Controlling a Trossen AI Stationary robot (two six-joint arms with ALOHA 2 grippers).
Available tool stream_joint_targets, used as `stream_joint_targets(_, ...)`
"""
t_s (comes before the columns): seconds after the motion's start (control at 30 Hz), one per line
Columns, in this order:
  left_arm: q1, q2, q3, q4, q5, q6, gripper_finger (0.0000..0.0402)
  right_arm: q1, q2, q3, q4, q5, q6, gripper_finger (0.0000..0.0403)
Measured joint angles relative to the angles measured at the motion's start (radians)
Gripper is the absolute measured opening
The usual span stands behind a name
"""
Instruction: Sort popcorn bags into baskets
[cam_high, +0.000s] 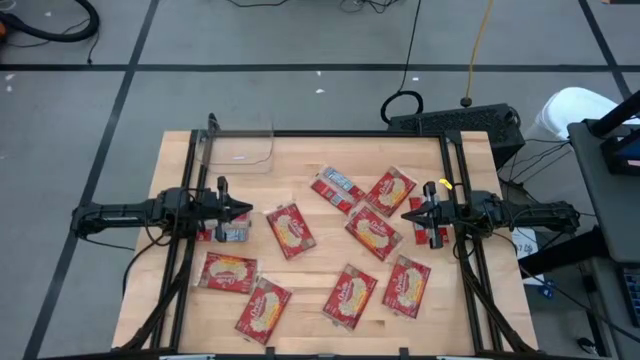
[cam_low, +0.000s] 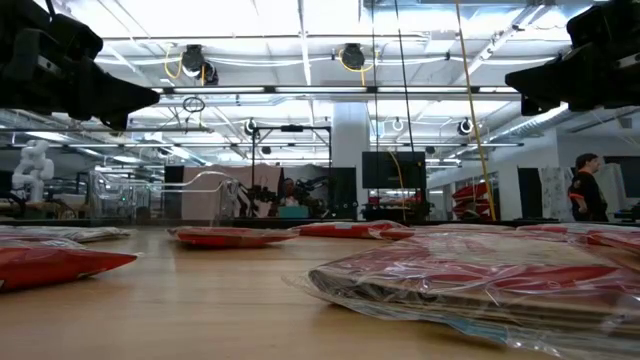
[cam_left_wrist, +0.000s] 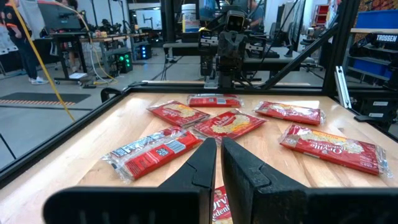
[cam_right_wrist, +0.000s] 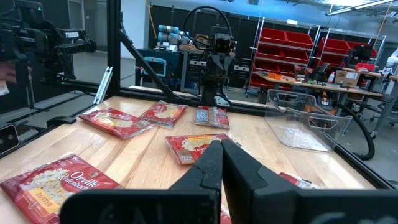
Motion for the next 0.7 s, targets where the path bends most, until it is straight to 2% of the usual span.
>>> stream_joint_targets(0.7,0.000,0.000,-0.001,0.024,0.000,0.000,0.0033,0.000,0.000,0.000,0.000,0.000,0.000,0.0000)
